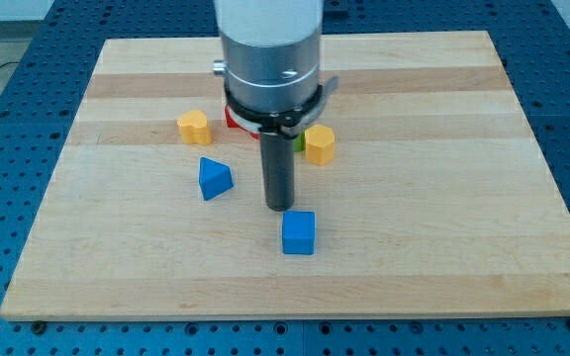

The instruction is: Move blue blocks at bottom center

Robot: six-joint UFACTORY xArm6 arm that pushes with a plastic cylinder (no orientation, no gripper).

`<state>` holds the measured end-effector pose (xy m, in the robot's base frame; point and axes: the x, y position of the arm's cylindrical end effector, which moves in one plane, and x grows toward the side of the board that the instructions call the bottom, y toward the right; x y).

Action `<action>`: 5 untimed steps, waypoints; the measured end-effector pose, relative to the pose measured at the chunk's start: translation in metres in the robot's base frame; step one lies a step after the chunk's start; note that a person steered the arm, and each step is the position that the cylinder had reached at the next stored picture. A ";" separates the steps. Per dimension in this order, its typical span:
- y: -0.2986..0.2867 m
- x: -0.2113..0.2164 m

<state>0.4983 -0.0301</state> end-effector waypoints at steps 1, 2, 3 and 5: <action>-0.024 0.009; -0.025 0.027; -0.019 0.033; 0.003 0.040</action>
<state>0.5384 -0.0267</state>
